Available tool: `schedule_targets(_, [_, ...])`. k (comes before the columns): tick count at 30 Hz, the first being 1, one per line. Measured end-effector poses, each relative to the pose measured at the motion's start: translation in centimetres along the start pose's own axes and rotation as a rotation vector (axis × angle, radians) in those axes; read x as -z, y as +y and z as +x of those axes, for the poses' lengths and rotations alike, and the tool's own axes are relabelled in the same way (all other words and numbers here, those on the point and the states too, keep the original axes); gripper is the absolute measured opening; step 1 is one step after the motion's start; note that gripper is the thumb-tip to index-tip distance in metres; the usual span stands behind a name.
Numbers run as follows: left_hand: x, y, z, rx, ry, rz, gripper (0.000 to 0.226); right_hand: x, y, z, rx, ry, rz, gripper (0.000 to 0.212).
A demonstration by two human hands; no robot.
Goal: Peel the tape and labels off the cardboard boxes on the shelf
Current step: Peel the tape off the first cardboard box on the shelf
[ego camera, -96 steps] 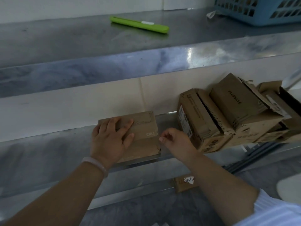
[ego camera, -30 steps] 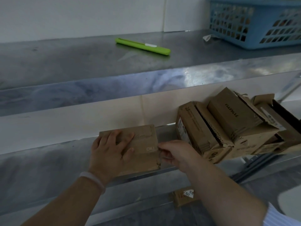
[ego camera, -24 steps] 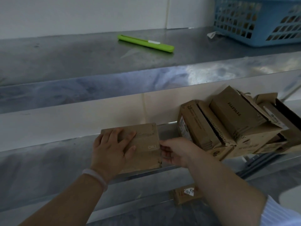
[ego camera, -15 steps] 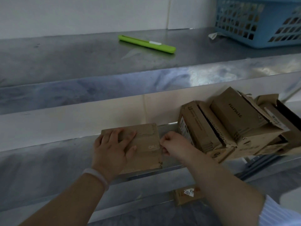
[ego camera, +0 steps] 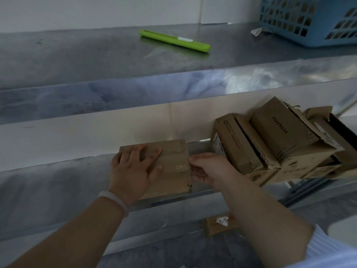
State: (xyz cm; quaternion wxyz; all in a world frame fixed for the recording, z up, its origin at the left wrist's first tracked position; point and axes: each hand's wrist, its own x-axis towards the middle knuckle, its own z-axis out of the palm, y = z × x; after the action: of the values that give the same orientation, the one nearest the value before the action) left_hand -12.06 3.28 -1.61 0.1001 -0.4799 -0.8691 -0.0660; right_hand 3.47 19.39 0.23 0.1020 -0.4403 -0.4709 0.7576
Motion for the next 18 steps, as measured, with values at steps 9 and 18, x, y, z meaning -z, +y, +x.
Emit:
schedule_targets(9, [0.0,0.0,0.1,0.004,-0.003,0.0,0.054,-1.2,-0.8,1.2,0.034,0.009,-0.099,0.017])
schedule_targets(18, [-0.1,0.1,0.2,0.008,0.014,-0.003,0.051,-0.4,0.5,1.9,0.418,0.211,-0.515,0.013])
